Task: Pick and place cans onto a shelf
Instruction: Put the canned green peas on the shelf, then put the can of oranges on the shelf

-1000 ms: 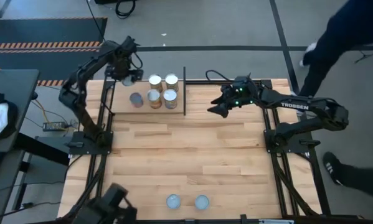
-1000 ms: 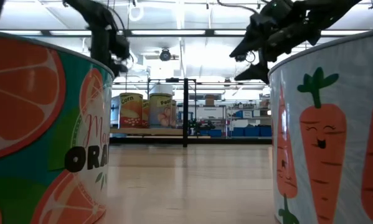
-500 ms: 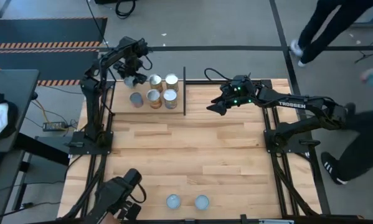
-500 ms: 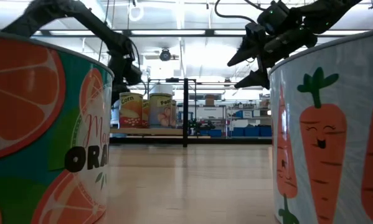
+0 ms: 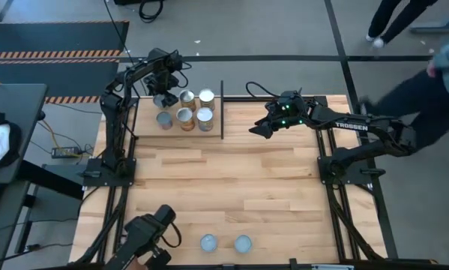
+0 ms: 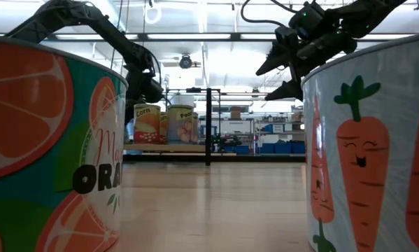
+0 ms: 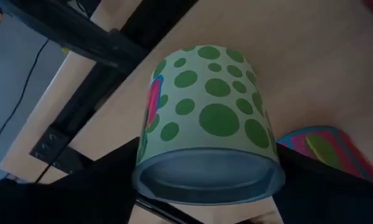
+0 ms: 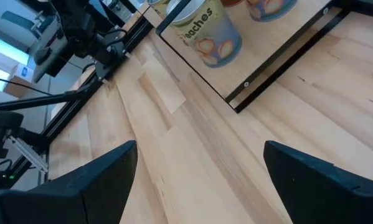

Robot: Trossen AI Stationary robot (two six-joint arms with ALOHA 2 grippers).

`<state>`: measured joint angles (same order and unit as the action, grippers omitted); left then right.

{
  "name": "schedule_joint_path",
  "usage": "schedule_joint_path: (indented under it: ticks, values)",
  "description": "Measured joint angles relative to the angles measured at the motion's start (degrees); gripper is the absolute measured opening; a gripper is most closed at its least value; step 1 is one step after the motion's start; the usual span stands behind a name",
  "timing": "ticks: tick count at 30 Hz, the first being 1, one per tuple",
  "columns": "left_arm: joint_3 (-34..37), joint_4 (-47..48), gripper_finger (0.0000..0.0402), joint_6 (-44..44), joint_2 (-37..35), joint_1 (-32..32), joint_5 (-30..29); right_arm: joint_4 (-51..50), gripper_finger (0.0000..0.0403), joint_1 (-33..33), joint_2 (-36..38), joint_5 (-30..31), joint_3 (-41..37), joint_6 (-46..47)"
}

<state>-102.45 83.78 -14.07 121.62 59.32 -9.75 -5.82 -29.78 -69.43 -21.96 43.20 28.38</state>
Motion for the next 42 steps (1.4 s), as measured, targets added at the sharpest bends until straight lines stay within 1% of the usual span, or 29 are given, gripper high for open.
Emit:
schedule_joint_path:
  ticks: [3, 5, 15, 24, 29, 33, 38, 42]
  values:
    - [0.0, -0.58, 0.0338, -0.15, 0.0, -0.41, 0.49, -0.04, 0.0357, 0.0, 0.0, -0.02, -0.02, 0.2]
    - [0.0, -0.71, 0.0345, -0.11, 0.0, -0.47, 2.29, -0.04, 0.0357, 0.0, 0.0, -0.02, -0.02, 0.2]
    - [0.02, -0.69, 0.035, 1.59, -0.06, -1.72, 3.99, -0.07, 0.0357, 0.0, 0.0, -0.02, -0.02, 0.22]
    - [-0.78, 0.41, 0.0352, 3.06, -2.4, -2.82, 3.55, -0.09, 0.0357, 0.07, 0.02, -0.2, -0.02, -0.78]
    - [-3.39, 2.65, 0.0352, 5.76, -5.56, -3.87, 3.15, -0.2, 0.0357, 0.09, 0.02, 0.04, -0.02, -3.39]
    - [-5.11, 6.5, 0.035, 8.94, -10.31, -5.79, 1.43, -0.25, 0.0357, 0.74, 0.02, 0.7, -0.02, -5.77]
    - [-0.49, 6.51, 0.0333, 8.79, -17.05, -9.41, 2.14, -0.29, 0.0357, 4.0, 0.07, 1.03, -0.02, -6.95]
    - [6.37, 6.19, 0.0317, 7.7, -19.02, -11.78, -1.05, -0.28, 0.0357, 9.87, 0.22, 1.32, -0.02, -5.63]
